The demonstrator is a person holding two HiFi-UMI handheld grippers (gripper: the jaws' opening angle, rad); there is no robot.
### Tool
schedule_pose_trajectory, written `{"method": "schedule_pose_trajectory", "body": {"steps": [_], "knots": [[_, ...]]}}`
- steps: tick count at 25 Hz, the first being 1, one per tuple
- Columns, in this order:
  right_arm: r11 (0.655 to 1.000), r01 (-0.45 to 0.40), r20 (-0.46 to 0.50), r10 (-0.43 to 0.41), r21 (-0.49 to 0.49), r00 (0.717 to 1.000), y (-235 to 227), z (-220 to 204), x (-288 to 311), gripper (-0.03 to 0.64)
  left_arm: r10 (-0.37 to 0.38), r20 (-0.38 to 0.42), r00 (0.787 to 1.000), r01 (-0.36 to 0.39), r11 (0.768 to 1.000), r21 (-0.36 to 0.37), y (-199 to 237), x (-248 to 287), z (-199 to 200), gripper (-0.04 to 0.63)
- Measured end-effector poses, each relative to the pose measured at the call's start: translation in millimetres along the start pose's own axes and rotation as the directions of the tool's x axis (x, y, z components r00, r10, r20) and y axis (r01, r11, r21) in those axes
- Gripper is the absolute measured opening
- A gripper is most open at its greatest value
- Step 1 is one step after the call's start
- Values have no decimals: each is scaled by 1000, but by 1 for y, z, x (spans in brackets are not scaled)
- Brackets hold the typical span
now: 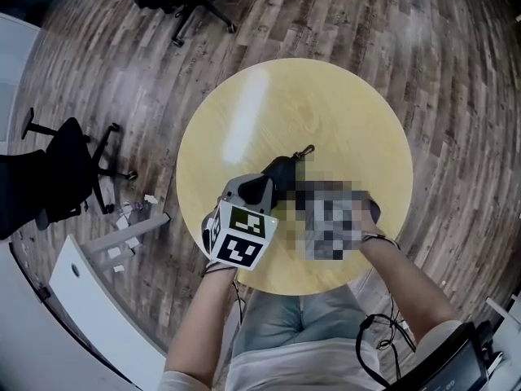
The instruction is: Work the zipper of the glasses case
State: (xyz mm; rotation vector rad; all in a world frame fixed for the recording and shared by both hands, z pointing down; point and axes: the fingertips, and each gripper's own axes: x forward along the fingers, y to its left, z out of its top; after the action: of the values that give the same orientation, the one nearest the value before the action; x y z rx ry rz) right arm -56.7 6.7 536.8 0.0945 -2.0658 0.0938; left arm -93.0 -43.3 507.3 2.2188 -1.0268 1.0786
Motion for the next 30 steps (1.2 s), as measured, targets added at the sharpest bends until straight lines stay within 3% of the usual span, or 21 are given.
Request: {"method": "schedule_pose_trajectory", "body": {"steps": [6,10,17,21,24,27,30], "knots": [[999,0,15,-1,35,1000,4,-1,10,0,-38,-75,996,45,996,82,-5,-35,-11,5],[1000,11,17,-11,15,1000,-3,-3,7,0,-45,-129,991,60,991,118,-14,-28,-37,6],[994,-52,63,46,92,997,26,20,13,0,-41,-68,997,45,998,52,-10,-27,-38,6],[993,-69,101,59,97,993,49,41,26,0,-37,-54,998,39,998,48,-10,-29,-35,6],[987,-75,126,57,139,990,48,35,22,0,-60,-66,996,62,998,30,-15,-31,-35,6],[988,-16,118,-3,154,993,26,10,3,0,-117,-82,990,117,993,-7,-28,-31,-40,6],[986,85,110,-101,141,989,-15,-14,-18,0,-162,-114,980,163,987,4,-49,-23,-46,5]]}}
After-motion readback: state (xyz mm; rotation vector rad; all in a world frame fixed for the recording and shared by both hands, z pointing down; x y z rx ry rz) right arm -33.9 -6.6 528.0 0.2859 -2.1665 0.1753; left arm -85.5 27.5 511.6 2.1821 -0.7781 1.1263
